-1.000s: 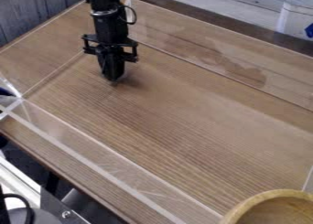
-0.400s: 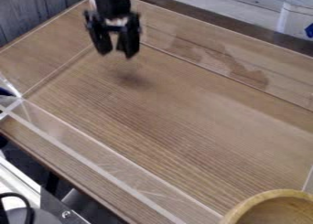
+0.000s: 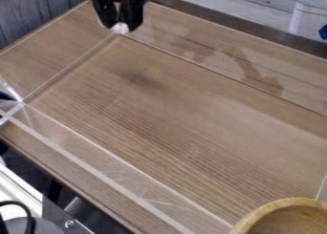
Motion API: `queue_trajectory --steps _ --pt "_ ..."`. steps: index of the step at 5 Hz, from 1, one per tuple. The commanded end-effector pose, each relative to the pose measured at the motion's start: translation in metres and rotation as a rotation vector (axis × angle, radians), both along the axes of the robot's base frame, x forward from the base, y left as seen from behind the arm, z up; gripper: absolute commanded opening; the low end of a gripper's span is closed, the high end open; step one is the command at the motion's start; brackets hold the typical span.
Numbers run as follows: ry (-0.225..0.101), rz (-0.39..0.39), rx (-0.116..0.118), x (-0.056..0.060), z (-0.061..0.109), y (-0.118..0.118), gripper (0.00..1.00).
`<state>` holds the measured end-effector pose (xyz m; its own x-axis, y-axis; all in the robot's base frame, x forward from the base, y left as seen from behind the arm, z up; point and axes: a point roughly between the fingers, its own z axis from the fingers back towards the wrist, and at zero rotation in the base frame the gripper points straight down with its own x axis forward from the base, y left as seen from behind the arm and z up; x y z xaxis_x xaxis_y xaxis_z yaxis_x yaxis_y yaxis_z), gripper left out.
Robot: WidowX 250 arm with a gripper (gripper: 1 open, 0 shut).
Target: Remove the green block from inside the brown bowl and put it on the table
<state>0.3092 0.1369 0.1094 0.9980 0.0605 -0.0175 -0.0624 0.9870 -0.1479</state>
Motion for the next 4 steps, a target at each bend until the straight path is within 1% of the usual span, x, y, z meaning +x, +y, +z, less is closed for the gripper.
queue_trajectory --steps 1,2,4 --pt "-0.046 0.002 0.053 0.003 0.005 0.009 0.00" --pt "-0.026 -0.001 0.060 0.004 -0.010 0.013 0.00" --pt "0.008 -0.053 0.056 0.010 -0.035 0.001 0.00"
